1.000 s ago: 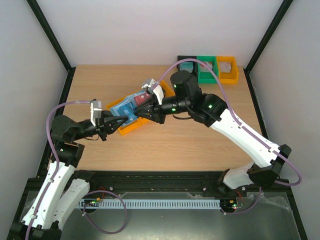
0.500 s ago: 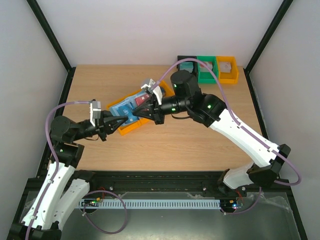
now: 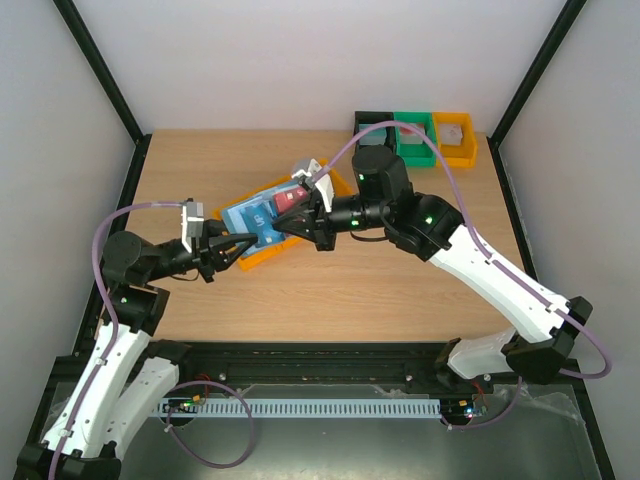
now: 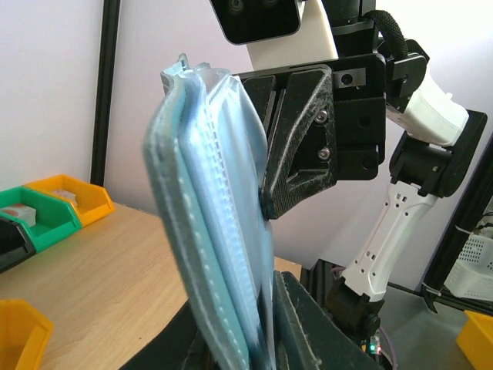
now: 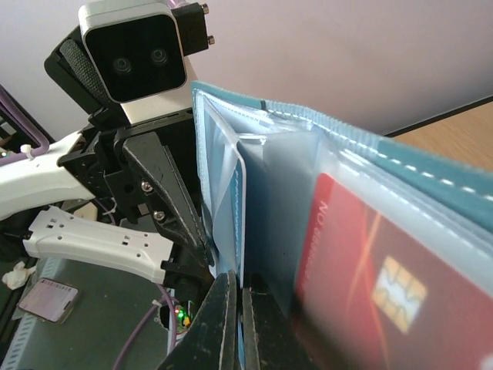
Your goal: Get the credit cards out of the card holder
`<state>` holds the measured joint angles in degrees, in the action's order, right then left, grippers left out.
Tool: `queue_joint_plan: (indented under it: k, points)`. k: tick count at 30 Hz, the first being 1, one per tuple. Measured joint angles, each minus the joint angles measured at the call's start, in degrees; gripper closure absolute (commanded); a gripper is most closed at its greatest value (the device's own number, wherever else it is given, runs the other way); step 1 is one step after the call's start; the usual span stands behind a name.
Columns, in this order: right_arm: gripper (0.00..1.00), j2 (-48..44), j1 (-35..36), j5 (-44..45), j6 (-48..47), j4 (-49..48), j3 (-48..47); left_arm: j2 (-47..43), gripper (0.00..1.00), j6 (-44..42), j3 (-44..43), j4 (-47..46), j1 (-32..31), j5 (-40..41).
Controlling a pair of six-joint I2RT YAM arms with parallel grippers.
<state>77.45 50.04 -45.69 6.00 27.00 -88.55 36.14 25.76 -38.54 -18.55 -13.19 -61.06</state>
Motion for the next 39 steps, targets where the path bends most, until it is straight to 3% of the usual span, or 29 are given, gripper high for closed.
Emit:
queue_joint_plan:
  k: [6,11,25,30,34,39]
  points:
    - [0.98,-0.59,-0.20,0.55,-0.02,0.28,0.00,-0.11,0.85,-0.02,0.00,0.00,-0.02,0.02]
    - [0.98,-0.72,-0.22,0.92,-0.50,0.83,0.00,-0.17,0.95,0.11,0.02,0.07,-0.02,0.20]
    - [0.98,-0.98,-0.50,1.03,-0.90,1.38,0.00,-0.17,0.83,0.24,0.04,0.04,-0.02,0.52]
    - [0.98,-0.98,-0.66,0.90,-0.90,1.55,0.00,-0.17,0.92,0.20,0.04,0.07,-0.02,0.55]
    - [0.98,-0.98,-0.70,0.85,-1.31,2.05,-0.09,-0.15,0.92,0.37,0.04,0.26,-0.02,0.68]
    - [0.98,-0.98,-1.07,0.85,-2.38,3.45,-0.61,0.07,0.98,0.46,0.04,0.26,-0.02,0.70]
